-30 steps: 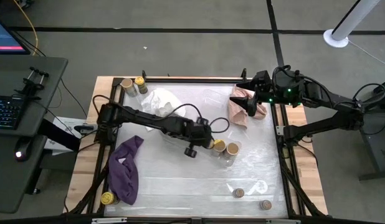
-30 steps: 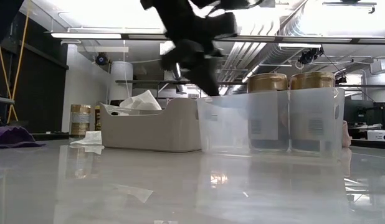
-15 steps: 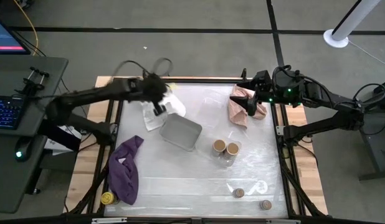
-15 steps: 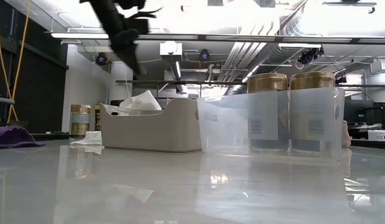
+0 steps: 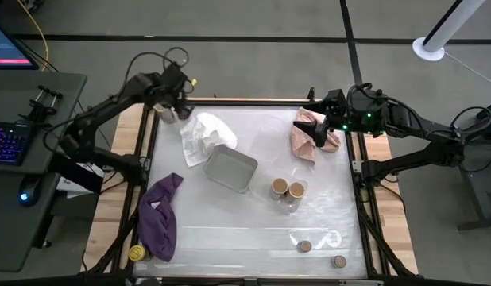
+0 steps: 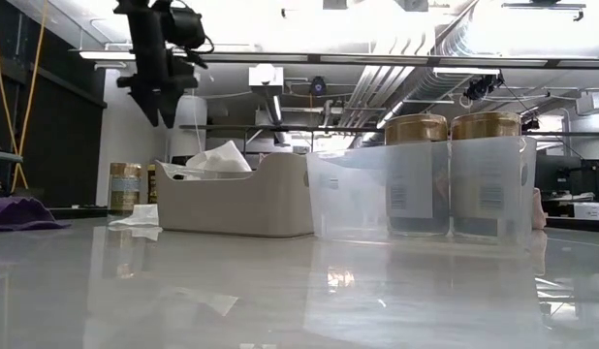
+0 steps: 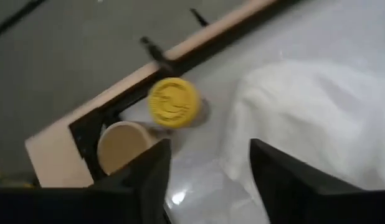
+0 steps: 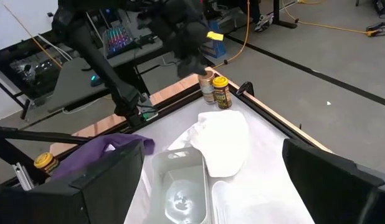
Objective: Sort spices by type
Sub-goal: Put the gold seasoning bottle into the bottom transparent bin
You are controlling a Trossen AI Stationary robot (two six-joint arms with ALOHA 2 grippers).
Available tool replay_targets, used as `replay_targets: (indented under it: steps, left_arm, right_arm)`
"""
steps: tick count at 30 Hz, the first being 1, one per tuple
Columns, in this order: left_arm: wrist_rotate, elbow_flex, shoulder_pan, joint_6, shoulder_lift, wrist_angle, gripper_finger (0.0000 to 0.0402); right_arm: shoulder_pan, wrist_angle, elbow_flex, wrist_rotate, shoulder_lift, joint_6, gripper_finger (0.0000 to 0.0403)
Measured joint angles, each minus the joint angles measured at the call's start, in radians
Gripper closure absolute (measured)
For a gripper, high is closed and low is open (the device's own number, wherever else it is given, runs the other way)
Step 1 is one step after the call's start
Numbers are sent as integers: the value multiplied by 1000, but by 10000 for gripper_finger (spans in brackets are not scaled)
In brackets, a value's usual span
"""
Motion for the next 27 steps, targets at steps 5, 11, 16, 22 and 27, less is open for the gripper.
replay_targets:
  steps: [5, 11, 16, 22, 27]
  left_arm:
    - [0, 2, 90, -160, 35, -38, 129]
    - [-35, 1, 103, -301, 26, -64, 126]
    - [-170, -70, 71, -404, -2, -50, 232]
    - [-277, -242, 0, -650, -80, 54, 384]
    - [-319, -330, 0, -732, -111, 183, 399]
  right_arm:
    - [0, -4, 0, -1, 0, -22, 25]
    - [0, -22, 0, -2, 0, -47, 25]
    - [0, -23, 0, -3, 0, -52, 25]
    - [0, -45, 0, -4, 0, -66, 25]
    - [0, -71, 0, -4, 0, -59, 25]
